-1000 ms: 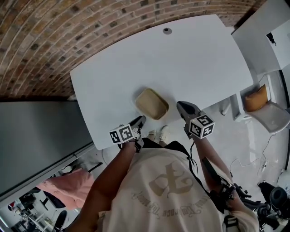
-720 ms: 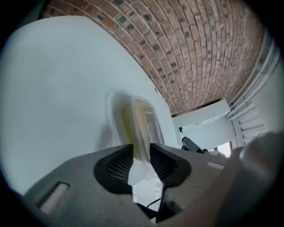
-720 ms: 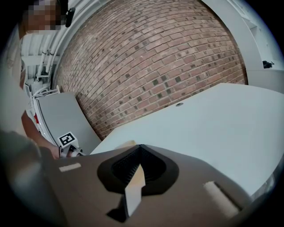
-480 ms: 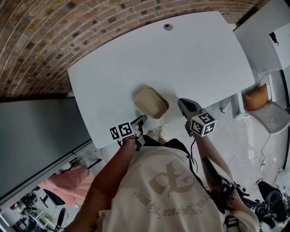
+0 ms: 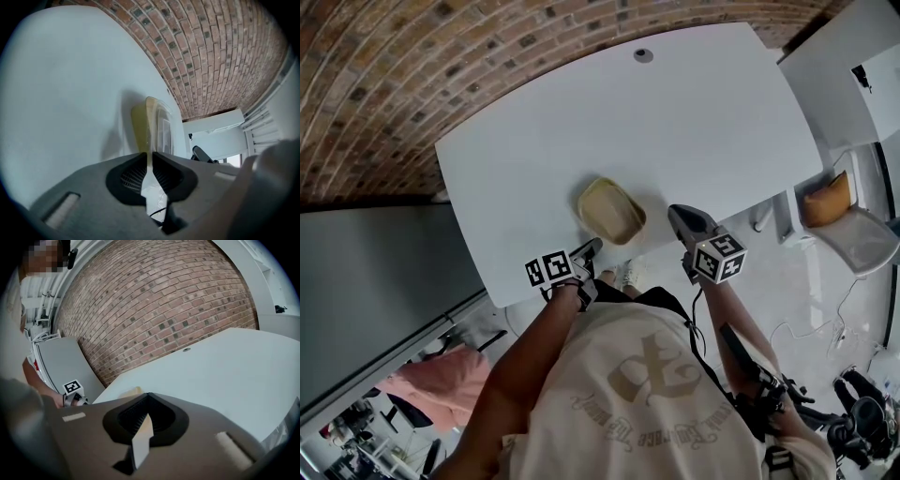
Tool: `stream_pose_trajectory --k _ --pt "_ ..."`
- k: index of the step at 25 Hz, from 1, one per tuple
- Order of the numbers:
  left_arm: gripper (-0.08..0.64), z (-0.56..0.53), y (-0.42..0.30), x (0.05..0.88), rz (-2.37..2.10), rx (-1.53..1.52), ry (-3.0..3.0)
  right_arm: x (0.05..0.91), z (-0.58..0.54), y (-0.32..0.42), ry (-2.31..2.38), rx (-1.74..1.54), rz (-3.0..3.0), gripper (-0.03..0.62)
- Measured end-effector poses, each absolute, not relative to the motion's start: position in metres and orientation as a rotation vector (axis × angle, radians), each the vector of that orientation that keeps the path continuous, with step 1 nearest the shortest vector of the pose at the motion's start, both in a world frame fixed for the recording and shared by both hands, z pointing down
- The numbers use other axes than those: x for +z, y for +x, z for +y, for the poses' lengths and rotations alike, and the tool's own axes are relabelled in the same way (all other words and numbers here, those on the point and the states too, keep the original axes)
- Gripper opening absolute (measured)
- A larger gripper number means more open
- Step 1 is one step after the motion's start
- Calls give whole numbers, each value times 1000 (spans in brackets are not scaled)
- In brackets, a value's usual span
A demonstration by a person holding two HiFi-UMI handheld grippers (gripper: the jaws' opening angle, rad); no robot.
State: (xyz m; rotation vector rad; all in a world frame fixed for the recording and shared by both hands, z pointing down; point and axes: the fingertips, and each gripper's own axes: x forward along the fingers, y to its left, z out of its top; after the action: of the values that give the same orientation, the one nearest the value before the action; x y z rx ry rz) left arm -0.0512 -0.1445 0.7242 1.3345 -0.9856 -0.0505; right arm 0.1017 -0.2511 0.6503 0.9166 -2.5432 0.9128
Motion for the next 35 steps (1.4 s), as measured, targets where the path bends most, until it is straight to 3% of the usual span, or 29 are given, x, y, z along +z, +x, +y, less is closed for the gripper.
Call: stream_pose_trajectory --k 35 --pt "37 -94 -66 664 -1088 -273 1426 633 -176 121 881 881 -2609 8"
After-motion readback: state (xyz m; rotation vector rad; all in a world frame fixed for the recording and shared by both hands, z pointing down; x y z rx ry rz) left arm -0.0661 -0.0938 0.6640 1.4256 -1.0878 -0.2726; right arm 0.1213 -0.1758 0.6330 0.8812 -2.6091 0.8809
